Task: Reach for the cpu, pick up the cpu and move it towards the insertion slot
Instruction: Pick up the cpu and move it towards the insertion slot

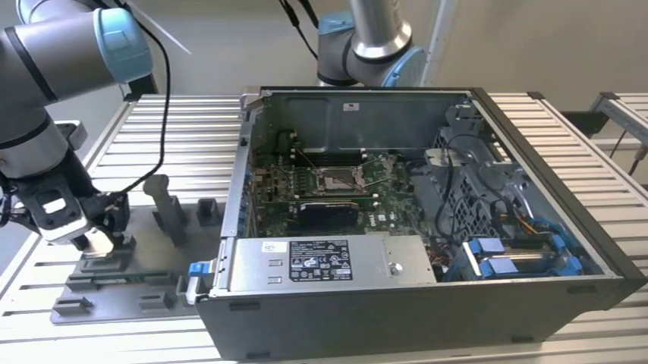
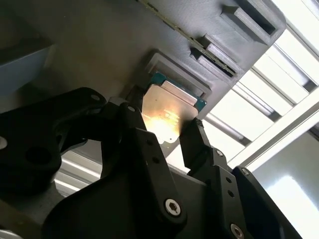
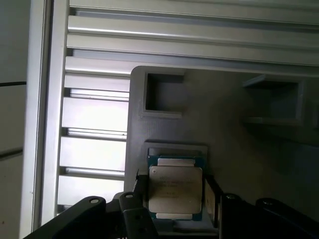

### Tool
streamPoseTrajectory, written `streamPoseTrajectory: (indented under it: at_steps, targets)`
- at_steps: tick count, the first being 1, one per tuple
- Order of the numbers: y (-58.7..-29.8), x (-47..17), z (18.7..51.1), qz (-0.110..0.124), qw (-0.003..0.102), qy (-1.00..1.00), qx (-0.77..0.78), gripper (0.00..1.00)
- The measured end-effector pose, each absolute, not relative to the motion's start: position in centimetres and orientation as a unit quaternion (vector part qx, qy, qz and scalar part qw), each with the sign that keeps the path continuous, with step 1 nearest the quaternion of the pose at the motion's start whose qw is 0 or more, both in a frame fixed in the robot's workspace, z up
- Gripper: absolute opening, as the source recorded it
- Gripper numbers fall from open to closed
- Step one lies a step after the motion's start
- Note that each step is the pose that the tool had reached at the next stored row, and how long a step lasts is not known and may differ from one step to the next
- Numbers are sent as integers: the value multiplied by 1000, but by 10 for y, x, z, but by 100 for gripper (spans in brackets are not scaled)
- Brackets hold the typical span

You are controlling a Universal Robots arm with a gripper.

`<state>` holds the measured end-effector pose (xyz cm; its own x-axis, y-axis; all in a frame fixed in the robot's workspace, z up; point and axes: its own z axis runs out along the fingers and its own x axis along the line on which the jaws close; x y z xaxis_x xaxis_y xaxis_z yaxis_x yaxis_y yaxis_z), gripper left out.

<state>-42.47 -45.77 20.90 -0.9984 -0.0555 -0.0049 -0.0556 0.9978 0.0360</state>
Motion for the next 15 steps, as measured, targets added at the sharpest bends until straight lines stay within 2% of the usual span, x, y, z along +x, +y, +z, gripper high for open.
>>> streamPoseTrajectory:
  at_steps: [15]
  targets:
    - [-458, -425, 218, 18, 2, 999, -28, 0]
